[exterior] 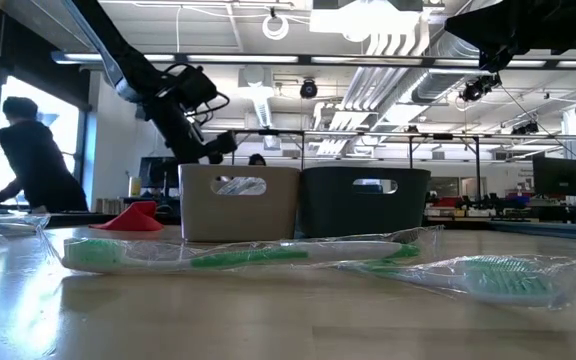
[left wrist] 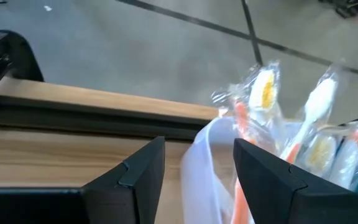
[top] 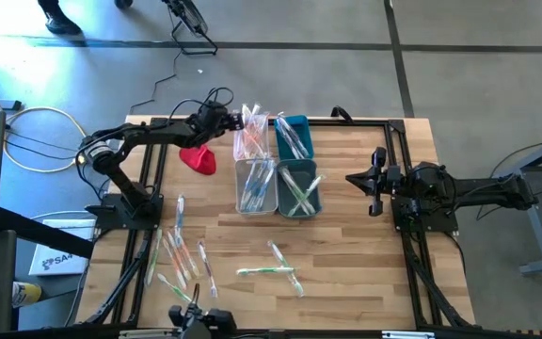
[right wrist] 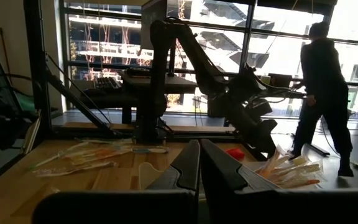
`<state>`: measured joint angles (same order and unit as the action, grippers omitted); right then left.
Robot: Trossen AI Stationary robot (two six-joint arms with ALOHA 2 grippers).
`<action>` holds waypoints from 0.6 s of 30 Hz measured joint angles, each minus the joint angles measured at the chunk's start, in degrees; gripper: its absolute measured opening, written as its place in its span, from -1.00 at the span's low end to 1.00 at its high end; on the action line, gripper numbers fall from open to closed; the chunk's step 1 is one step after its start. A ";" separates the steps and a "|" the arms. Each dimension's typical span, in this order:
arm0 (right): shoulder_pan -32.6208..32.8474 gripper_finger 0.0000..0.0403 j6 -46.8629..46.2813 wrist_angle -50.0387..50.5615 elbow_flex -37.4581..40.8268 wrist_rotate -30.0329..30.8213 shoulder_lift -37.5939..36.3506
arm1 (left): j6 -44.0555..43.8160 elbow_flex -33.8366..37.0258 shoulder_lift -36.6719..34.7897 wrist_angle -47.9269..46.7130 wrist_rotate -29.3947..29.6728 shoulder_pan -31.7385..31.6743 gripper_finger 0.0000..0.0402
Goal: Pick & Place Toothbrushes
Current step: Put the orange toothbrush into the transparent bin
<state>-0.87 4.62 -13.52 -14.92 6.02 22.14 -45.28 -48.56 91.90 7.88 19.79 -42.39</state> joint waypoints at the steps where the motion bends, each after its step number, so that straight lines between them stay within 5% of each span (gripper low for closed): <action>1: -0.02 -0.97 0.00 0.00 0.00 0.00 -0.01 | 0.00 0.00 0.00 0.47 0.00 0.00 -0.06; 18: -0.02 -0.97 -0.02 0.01 0.00 0.00 -0.01 | -2.61 0.00 0.04 5.60 -0.04 0.00 -0.06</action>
<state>-0.89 4.60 -13.51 -14.92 6.02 22.13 -47.89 -48.56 91.94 13.48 19.75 -42.39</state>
